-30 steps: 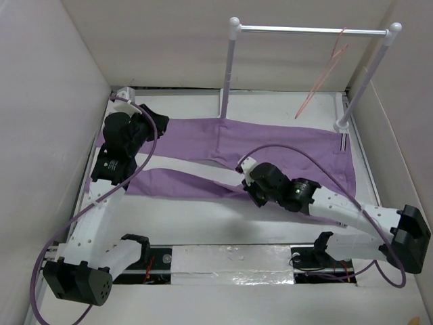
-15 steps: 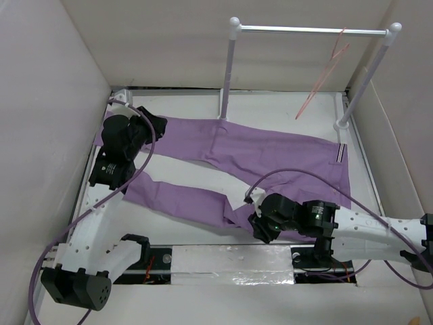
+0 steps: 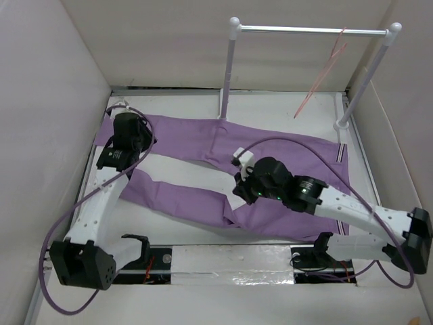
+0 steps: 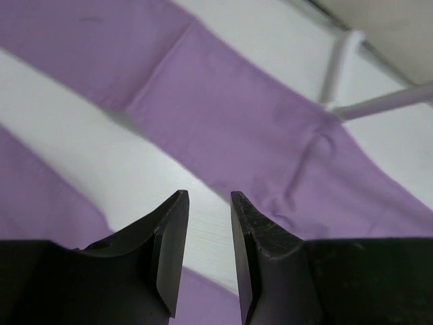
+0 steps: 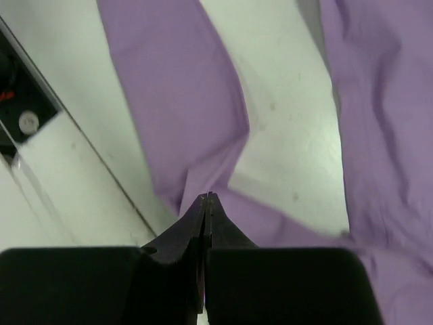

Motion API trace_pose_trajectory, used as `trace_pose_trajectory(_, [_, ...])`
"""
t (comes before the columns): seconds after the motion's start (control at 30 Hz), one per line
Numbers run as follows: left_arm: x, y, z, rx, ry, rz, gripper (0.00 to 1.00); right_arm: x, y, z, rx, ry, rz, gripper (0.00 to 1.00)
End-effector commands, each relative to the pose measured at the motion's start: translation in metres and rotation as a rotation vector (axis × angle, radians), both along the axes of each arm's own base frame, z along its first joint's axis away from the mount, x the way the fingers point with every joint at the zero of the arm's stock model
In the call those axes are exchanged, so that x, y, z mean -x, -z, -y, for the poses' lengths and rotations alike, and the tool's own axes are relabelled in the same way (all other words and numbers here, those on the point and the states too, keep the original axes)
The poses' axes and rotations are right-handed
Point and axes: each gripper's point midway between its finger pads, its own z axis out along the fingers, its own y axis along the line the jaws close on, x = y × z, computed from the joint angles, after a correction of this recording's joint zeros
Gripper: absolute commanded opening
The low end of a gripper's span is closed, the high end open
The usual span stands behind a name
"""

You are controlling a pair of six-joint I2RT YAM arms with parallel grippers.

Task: Place the trousers on the hanger
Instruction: Flatten out the trousers at the center of the board.

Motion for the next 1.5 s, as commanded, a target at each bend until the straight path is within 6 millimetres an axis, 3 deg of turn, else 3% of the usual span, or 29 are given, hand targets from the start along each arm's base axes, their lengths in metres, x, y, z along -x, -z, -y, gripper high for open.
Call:
trace_pose_trajectory(0.0, [0.014,0.054,-0.033,-0.08,-0.173,-0.2,0.28,-0.018,-0.027,-0.046,-0.098,-0.128,0.119,0.0])
trace_pose_trajectory(0.1, [0.015,0.086,-0.054,-0.128,-0.283,-0.3,0.27,-0.032,-0.043,-0.053,-0.166,-0.108,0.18,0.0])
trace_pose_trajectory(0.13, [0.015,0.099,-0.066,-0.13,-0.329,-0.342,0.25,-0.036,-0.038,-0.051,-0.179,-0.101,0.175,0.0])
trace_pose_trajectory(0.2, [0.014,0.112,-0.079,-0.091,-0.36,-0.383,0.25,-0.043,-0.047,-0.054,-0.237,-0.101,0.203,0.03])
trace_pose_trajectory(0.23, [0.015,0.123,-0.098,-0.067,-0.416,-0.42,0.24,-0.049,-0.047,-0.052,-0.258,-0.092,0.204,0.08])
trace_pose_trajectory(0.37, [0.017,0.147,-0.139,-0.046,-0.515,-0.476,0.33,-0.061,-0.028,-0.044,-0.258,-0.09,0.178,0.27])
trace_pose_trajectory(0.4, [0.02,0.161,-0.147,-0.063,-0.529,-0.531,0.35,-0.061,-0.027,-0.045,-0.269,-0.101,0.177,0.32])
trace_pose_trajectory(0.5, [0.019,0.173,-0.163,-0.126,-0.567,-0.613,0.4,-0.063,-0.023,-0.041,-0.276,-0.102,0.174,0.36])
trace_pose_trajectory(0.53, [0.02,0.189,-0.165,-0.144,-0.57,-0.67,0.4,-0.062,-0.022,-0.041,-0.284,-0.107,0.17,0.36])
trace_pose_trajectory(0.63, [0.008,0.206,-0.163,-0.122,-0.548,-0.715,0.42,-0.06,-0.015,-0.037,-0.287,-0.108,0.161,0.37])
trace_pose_trajectory(0.8, [-0.01,0.21,-0.16,-0.068,-0.568,-0.666,0.45,-0.058,-0.01,-0.037,-0.287,-0.113,0.155,0.37])
trace_pose_trajectory(1.07, [-0.005,0.218,-0.177,-0.156,-0.629,-0.705,0.45,-0.054,-0.014,-0.038,-0.284,-0.12,0.173,0.37])
trace_pose_trajectory(1.27, [-0.01,0.231,-0.172,-0.201,-0.617,-0.749,0.43,-0.053,-0.013,-0.039,-0.285,-0.126,0.167,0.38])
trace_pose_trajectory(1.3, [-0.009,0.233,-0.168,-0.215,-0.61,-0.765,0.39,-0.053,-0.013,-0.039,-0.281,-0.124,0.167,0.38])
trace_pose_trajectory(1.4, [-0.008,0.236,-0.17,-0.221,-0.627,-0.774,0.16,-0.055,-0.015,-0.036,-0.28,-0.108,0.176,0.38])
trace_pose_trajectory(1.43, [-0.011,0.23,-0.169,-0.212,-0.626,-0.752,0.05,-0.055,-0.014,-0.036,-0.279,-0.108,0.175,0.38])
trace_pose_trajectory(1.47, [-0.016,0.224,-0.168,-0.2,-0.619,-0.731,0.0,-0.055,-0.015,-0.035,-0.281,-0.106,0.176,0.38])
